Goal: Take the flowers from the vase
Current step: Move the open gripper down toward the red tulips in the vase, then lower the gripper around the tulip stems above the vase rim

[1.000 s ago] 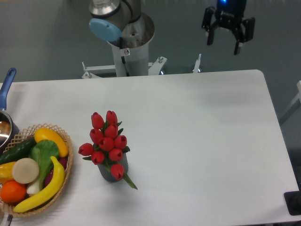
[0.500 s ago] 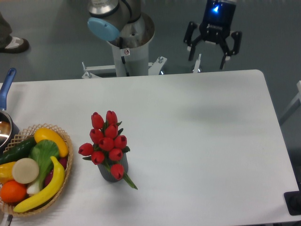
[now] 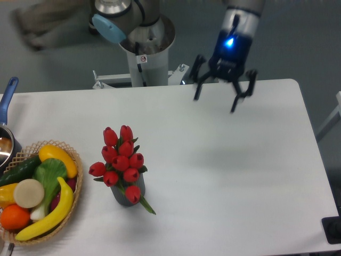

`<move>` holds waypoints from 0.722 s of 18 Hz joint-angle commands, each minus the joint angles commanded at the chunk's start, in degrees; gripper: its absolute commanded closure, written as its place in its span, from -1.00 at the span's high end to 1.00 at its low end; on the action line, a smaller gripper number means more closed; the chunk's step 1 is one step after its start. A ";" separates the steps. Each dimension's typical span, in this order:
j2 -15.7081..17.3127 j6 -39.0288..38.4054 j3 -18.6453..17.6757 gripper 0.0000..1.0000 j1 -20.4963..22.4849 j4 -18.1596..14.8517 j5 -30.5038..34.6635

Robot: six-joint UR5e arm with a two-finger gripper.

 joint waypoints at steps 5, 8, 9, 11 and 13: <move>-2.54 0.09 -0.35 1.00 -3.07 0.09 -5.44; -6.50 0.97 -0.17 1.00 -6.41 0.18 -8.09; -6.85 0.97 -0.52 1.00 -7.29 0.18 -8.09; -8.08 0.62 -0.96 1.00 -8.00 0.09 -9.14; -8.96 0.44 -1.05 1.00 -8.44 0.00 -11.51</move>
